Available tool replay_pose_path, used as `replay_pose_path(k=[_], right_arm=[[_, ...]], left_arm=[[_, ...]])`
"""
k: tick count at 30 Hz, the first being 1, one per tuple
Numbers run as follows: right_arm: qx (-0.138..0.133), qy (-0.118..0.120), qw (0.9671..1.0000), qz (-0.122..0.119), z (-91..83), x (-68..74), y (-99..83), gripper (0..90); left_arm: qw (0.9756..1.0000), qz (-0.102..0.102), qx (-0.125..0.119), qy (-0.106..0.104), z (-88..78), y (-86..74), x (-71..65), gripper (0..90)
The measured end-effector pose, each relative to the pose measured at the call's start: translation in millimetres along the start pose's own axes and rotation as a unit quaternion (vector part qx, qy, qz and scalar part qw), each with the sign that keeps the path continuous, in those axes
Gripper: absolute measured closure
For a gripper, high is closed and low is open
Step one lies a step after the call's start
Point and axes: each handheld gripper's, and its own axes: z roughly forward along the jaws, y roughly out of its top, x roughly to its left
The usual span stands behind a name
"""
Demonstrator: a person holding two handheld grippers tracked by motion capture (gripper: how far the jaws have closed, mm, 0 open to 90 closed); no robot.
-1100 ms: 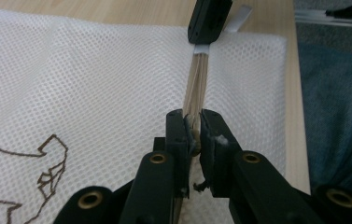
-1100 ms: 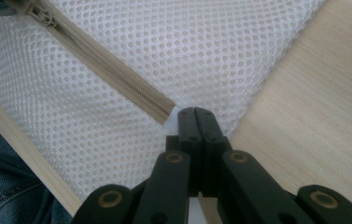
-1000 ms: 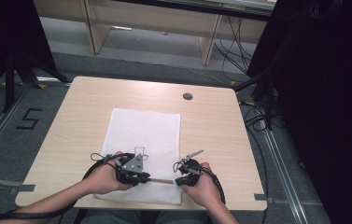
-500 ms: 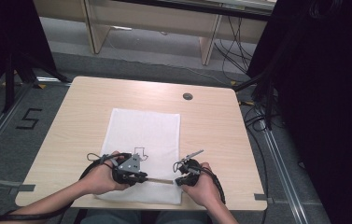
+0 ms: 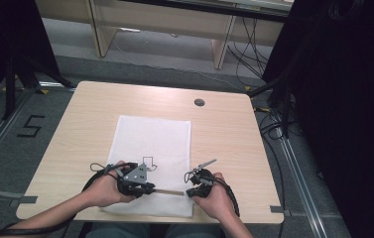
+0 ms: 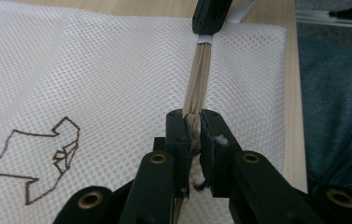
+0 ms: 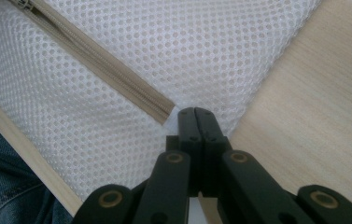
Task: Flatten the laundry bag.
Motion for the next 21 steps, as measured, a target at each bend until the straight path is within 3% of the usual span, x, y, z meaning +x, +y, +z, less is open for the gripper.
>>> replay_pose_path(k=[7, 9, 11, 21], right_arm=[[0.004, -0.001, 1.0000, 0.009, -0.5, 0.9, 0.0, 90.0], [0.000, 0.001, 1.0000, -0.001, -0.2, 0.2, 0.0, 90.0], [0.004, -0.001, 1.0000, 0.008, -0.5, 0.9, -0.1, 90.0], [0.002, 0.001, 1.0000, 0.000, -0.6, 0.9, 0.0, 90.0]], left_arm=[[1.0000, 0.002, 0.000, 0.003, -0.7, -0.7, -0.6, 81.7], [1.0000, 0.004, -0.002, 0.004, -0.8, -0.9, -0.8, 81.7], [0.9999, 0.010, 0.000, 0.003, -1.4, -0.6, -0.9, 81.7], [0.9999, 0.008, 0.001, 0.006, -2.2, -0.7, -1.9, 81.7]])
